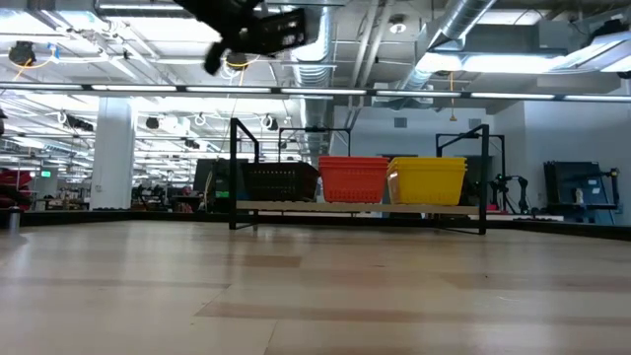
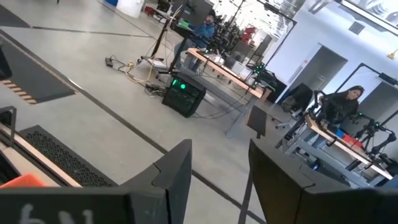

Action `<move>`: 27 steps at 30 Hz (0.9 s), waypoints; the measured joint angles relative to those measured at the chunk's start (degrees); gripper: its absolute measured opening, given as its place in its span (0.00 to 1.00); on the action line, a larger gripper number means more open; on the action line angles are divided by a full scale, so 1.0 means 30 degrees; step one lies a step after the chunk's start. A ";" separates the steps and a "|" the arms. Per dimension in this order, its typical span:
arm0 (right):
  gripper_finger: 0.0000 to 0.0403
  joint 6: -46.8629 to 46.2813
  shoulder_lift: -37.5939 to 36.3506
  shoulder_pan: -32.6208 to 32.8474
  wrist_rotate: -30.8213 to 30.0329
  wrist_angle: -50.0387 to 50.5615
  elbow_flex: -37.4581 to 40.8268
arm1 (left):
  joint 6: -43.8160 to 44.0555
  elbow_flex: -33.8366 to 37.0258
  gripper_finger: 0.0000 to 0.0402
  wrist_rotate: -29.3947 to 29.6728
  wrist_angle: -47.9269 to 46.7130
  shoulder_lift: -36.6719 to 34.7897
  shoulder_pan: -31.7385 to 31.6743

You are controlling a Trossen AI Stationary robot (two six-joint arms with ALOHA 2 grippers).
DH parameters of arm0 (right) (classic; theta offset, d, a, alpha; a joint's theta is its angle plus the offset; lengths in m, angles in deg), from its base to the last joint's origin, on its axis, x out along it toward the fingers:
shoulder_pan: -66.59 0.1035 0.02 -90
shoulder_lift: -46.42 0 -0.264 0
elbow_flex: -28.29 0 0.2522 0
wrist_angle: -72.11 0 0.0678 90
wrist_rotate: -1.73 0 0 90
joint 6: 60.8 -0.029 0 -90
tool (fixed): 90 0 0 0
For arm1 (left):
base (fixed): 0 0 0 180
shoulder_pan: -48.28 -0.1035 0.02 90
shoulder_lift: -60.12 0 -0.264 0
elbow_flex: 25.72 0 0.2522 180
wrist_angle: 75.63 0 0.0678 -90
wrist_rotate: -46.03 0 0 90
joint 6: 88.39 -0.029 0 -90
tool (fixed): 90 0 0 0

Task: Stack baskets on shelf by color
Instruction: Stack the black bin on top of the other black bin on the shelf

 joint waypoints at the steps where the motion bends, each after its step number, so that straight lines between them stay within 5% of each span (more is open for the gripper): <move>1: 0.44 -0.0103 0.0077 0.0000 -0.0007 0.0006 -0.0006 | 0.0272 0.0255 0.00 -0.0310 0.1335 0.0297 0.0189; 4: 0.44 -0.0175 0.0229 -0.0003 -0.0004 0.0009 -0.0007 | 0.0505 -0.0003 0.00 -0.0542 0.1934 0.1476 0.0491; 12: 0.44 -0.0186 0.0621 0.0000 0.0790 0.0015 0.0000 | 0.0406 -0.2313 0.00 -0.0622 -0.3280 0.4898 0.0600; 22: 0.43 -0.0200 0.1033 -0.0007 0.1394 0.0017 -0.0007 | 0.0543 -0.2582 0.00 0.0742 -0.8122 0.4449 0.0410; 27: 0.43 -0.0171 0.1231 -0.0007 0.1405 0.0019 0.0000 | 0.0892 -0.2089 0.00 0.0388 -0.7261 0.4369 0.0505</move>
